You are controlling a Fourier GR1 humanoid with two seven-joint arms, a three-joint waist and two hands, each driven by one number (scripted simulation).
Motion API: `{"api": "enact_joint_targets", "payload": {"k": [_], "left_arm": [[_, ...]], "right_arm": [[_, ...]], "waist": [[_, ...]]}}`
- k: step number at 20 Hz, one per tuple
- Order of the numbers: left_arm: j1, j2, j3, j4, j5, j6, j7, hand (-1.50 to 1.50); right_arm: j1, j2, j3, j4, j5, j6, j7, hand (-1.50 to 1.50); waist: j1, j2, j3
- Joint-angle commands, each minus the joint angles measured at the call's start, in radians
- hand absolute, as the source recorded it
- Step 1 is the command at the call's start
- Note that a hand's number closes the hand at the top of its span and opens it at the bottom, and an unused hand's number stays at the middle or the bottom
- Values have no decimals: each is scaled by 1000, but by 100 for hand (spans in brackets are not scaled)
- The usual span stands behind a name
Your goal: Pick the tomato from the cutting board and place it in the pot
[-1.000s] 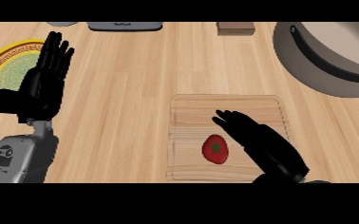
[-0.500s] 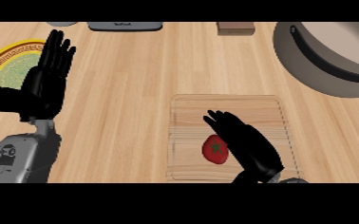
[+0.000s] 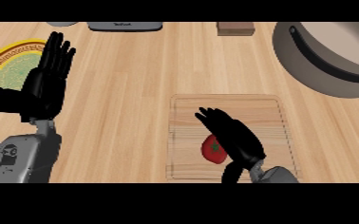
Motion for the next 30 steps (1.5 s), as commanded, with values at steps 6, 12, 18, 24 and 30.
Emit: {"api": "enact_joint_targets", "payload": {"k": [6,12,18,24,30], "left_arm": [[13,-25,8,-22,-13,-1,-9,0],[34,-35,-1,-41,-28,-7,-3,0],[6,-10,36,18,-20,-32,-17,0],[-4,-46,-12,-12,-21,-37,-16,0],[-55,-59,-41,16,-38,-35,1,0]], "right_arm": [[-45,67,68,134,95,-80,-141,150],[-13,110,107,137,166,-123,-146,150],[10,104,91,23,229,-139,-85,150],[-326,163,-123,220,197,-145,236,150],[-626,165,-260,403,193,-214,511,150]], "waist": [[3,3,3],[3,2,3],[-4,1,3],[63,18,2],[96,29,2]]}}
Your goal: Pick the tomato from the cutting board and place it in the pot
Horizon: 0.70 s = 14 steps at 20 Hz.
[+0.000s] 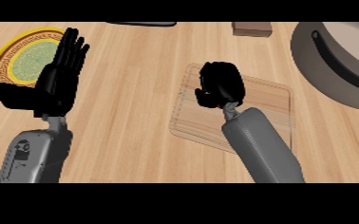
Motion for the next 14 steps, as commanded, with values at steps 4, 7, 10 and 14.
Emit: {"api": "enact_joint_targets", "payload": {"k": [4,7,10,14], "left_arm": [[-14,2,-2,10,-4,-3,2,0],[26,-5,-1,4,2,-9,-13,0],[9,-1,14,27,-13,17,-8,0],[-23,23,40,23,1,18,37,0]], "right_arm": [[-327,9,-129,202,129,-154,349,150],[-407,-9,-178,285,203,-227,426,150],[-450,-48,-193,301,274,-317,486,150],[-518,-100,-225,356,344,-367,558,150]], "waist": [[2,-4,-1],[-14,-7,0],[-42,-13,1],[-58,-17,1]]}}
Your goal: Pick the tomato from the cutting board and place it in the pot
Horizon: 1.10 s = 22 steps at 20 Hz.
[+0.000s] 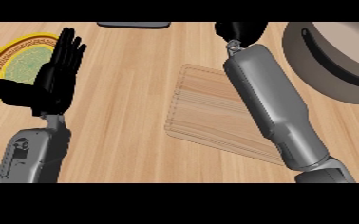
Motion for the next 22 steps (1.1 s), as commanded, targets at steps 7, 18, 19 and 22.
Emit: {"api": "enact_joint_targets", "payload": {"k": [7,18,19,22], "left_arm": [[55,-6,14,26,-22,2,-73,0],[98,-24,-21,-132,-25,21,34,0],[41,6,28,-72,10,-2,33,0],[91,1,13,-42,-1,-34,-38,0]], "right_arm": [[-4,-192,-140,14,-6,-63,-29,150],[142,-401,-313,122,-156,-165,-265,150],[184,-419,-320,82,-188,-149,-308,150],[169,-486,-387,190,-270,-189,-454,150]], "waist": [[-42,-11,1],[-25,-9,2],[-38,-10,2],[-27,-5,2]]}}
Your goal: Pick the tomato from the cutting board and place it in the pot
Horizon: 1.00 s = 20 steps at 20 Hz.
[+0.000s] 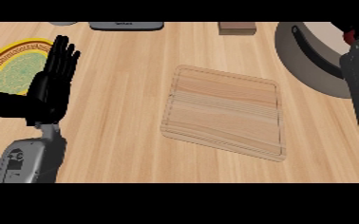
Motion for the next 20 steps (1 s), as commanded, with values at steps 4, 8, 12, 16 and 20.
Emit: {"api": "enact_joint_targets", "payload": {"k": [4,8,12,16,20], "left_arm": [[-22,26,27,-34,22,-16,45,0],[-73,-50,-30,73,-43,40,-1,0],[-51,4,-1,10,-1,-11,52,0],[-50,-20,3,26,13,-15,-2,0],[-49,-4,17,60,14,-31,-19,0]], "right_arm": [[42,-91,-87,157,-115,-70,-242,150],[-30,-121,-116,321,-115,-137,-307,150],[-18,-166,-162,448,-143,-156,-366,150],[-29,-153,-220,525,-213,-73,-383,150],[-5,-171,-306,558,-322,6,-513,-150]], "waist": [[6,1,0],[15,9,1],[27,11,1],[43,19,3],[34,19,4]]}}
